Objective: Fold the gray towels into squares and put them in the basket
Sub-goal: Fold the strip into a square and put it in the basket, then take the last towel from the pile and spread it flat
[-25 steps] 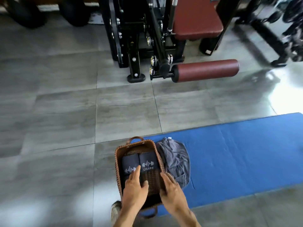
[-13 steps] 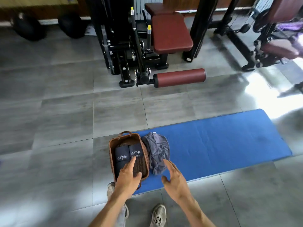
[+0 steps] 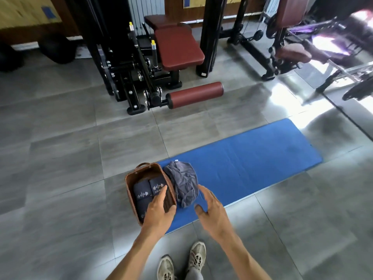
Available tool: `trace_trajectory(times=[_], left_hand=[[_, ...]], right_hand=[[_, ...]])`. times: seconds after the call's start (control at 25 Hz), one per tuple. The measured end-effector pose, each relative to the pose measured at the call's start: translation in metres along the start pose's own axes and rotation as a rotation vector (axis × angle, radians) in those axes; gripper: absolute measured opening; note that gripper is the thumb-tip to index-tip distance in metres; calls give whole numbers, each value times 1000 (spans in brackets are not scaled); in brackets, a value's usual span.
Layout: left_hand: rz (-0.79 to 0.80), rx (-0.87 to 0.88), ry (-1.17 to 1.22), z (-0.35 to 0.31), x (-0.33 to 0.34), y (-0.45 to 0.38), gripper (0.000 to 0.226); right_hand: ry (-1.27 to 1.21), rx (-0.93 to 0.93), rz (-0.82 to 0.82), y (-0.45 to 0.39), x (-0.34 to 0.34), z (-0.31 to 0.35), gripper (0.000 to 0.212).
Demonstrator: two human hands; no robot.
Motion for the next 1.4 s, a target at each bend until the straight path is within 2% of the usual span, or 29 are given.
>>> trace_trajectory(times=[0.36,0.52,0.68,0.88,1.0,1.12,1.28,1.4], left_hand=[[65,79,-15,-35,29,32,73],[134,122,58,-73,77,47,83],[117,98,69,-116,144,56,90],[65,9,80,-152,213,57,88],[-21,5,46,-178,244,57,86],[-111,9,-5,-202,260,44,86],[-208,44,-145,-237,271,0,84],[-214,56,-174,-264,278,-49,86]], right_hand=[[-29,59,-123,52,-43,-22,57],[51,81,-212,61,-83,-58,57],[233,74,-287,71,-153,-112,66],[393,46,-228,69,-237,-182,70],[459,22,-176,57,-273,-215,73],[545,-10,-115,33,-288,-234,78],[636,-17,-72,-17,-302,-253,71],[670,27,-34,-57,-315,-268,70]])
Point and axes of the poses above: each hand's wrist, its own y-axis away from the middle knuckle, its own x-axis out of the palm, z = x × y, the point moved 6 cm from there along -y, towards the middle knuckle, and after that the axes turned 3 degrees about -x, right-handed, at the moved point
